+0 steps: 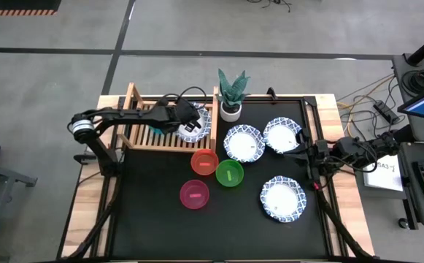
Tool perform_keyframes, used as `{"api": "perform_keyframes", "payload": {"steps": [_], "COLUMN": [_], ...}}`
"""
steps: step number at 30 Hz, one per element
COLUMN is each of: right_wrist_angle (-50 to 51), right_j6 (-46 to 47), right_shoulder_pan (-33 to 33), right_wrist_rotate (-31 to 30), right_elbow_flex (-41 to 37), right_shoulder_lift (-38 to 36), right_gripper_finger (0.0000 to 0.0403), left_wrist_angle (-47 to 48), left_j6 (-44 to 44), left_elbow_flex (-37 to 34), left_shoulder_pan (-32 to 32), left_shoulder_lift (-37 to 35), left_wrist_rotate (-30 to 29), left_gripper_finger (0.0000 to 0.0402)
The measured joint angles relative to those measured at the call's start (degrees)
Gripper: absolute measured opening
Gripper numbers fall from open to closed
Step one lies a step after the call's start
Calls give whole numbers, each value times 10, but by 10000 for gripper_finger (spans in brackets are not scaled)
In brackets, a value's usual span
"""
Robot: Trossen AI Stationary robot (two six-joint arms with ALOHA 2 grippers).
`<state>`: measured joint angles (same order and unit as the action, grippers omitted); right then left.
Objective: Place and stack bowls onto a shelf
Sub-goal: Put the blue patterned bowl on the shelf, then stack the pink bowl on top of the blue bowl on the shelf
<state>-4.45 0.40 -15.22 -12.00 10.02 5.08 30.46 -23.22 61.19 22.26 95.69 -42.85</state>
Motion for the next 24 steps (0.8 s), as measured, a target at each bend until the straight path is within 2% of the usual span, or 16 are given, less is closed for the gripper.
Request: {"api": "perform_keyframes", "payload": {"steps": [15, 20, 24], "right_wrist_angle": [0, -1, -1], "right_j6": [6, 18, 35], "right_shoulder_pan": [0, 0, 0], "right_wrist_rotate": [0, 1, 4], "right_elbow_flex": [0, 0, 0], "right_shoulder_lift": [0, 0, 0], "right_gripper_finger": [18, 18, 18], "left_wrist_angle": [9, 31, 57], "left_j6": [18, 17, 7], "left_elbow_flex": [0, 0, 0], "left_shoulder_pan": [-8, -53, -118], "left_shoulder_lift": [-12, -44, -80], "left_wrist_rotate": [3, 79, 140], "left_gripper_finger": [101, 104, 96]}}
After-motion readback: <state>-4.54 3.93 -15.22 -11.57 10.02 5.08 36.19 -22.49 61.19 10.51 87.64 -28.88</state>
